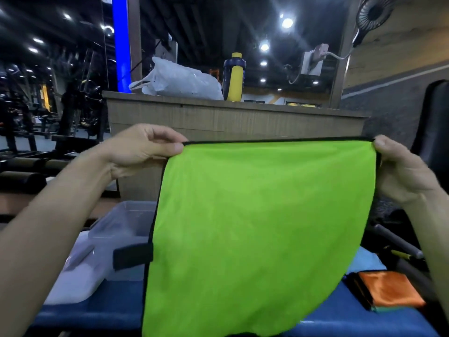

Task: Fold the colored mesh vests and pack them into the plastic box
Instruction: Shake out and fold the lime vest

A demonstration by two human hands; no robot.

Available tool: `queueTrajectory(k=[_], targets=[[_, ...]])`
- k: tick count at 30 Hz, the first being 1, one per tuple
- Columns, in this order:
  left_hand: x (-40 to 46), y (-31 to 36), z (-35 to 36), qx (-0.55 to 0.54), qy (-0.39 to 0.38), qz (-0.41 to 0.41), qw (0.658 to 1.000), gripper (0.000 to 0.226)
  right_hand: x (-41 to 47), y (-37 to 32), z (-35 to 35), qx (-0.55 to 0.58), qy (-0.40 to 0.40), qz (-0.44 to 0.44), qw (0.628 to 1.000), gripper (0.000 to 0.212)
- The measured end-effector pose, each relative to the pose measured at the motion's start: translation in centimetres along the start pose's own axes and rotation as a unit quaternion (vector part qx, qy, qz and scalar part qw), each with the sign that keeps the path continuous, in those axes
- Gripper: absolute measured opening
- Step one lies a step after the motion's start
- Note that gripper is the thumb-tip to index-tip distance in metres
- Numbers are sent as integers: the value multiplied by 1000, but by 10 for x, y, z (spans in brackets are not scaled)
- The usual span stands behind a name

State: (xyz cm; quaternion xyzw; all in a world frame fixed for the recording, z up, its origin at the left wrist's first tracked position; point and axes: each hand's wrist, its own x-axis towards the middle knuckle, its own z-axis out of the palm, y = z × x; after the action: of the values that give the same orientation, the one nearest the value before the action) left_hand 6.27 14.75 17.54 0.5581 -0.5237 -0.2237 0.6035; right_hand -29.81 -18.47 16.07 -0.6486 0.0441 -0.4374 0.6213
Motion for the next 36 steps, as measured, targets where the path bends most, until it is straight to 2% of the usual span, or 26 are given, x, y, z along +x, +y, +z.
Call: queueTrajectory(k=[2,3,4,6,7,8,9,10,12,14,15,17,18,20,21,23,25,27,29,32,36], targets=[[6,-3,-2,99,27,-22,995,38,-3,4,0,-11,-4,21,1000,54],[9,-4,-3,147,39,-15,988,27,-3,7,0,-14,-2,24,1000,54],[11,-4,-2,188,47,-5,981,23,-4,9,2,-12,-1,27,1000,47],[14,-4,3,261,50,11,964,22,-6,9,4,-9,-17,31,999,11],[16,-4,5,284,47,13,958,22,-5,11,1,-20,-15,34,999,23],[17,-5,6,280,42,6,959,22,-4,13,-2,-36,-2,40,999,38],[17,-7,5,238,33,-6,971,21,-4,13,-2,-41,17,46,998,43],[16,-8,3,169,18,-16,985,23,-5,11,0,-50,28,50,997,37],[14,-12,-3,25,-23,-11,999,50,-8,12,3,-12,42,64,997,8],[15,-15,-7,-52,-59,4,997,69,-9,19,-2,-3,72,76,995,33],[18,-19,-7,-67,-61,-2,996,70,-9,23,-1,5,85,74,994,36],[32,-32,-2,-56,-15,-52,997,66,-4,34,8,-5,115,88,989,26],[39,-39,5,-14,28,-84,996,55,-1,44,14,-38,140,100,984,21],[48,-55,27,115,114,-129,978,19,6,66,28,-143,184,102,967,19],[50,-62,41,139,128,-136,972,12,8,78,37,-192,188,92,959,22],[50,-71,77,116,94,-127,981,12,8,97,68,-246,161,50,954,30],[49,-74,112,86,48,-117,988,13,5,111,107,-307,108,-7,945,28],[52,-78,136,67,44,-110,991,14,-3,119,143,-388,61,-62,917,18],[54,-81,149,49,71,-111,990,15,-10,123,160,-428,55,-93,897,10],[52,-82,150,15,86,-120,989,13,-11,125,160,-417,78,-72,903,11],[50,-82,147,0,91,-129,988,14,-16,118,163,-399,60,-39,914,7]])
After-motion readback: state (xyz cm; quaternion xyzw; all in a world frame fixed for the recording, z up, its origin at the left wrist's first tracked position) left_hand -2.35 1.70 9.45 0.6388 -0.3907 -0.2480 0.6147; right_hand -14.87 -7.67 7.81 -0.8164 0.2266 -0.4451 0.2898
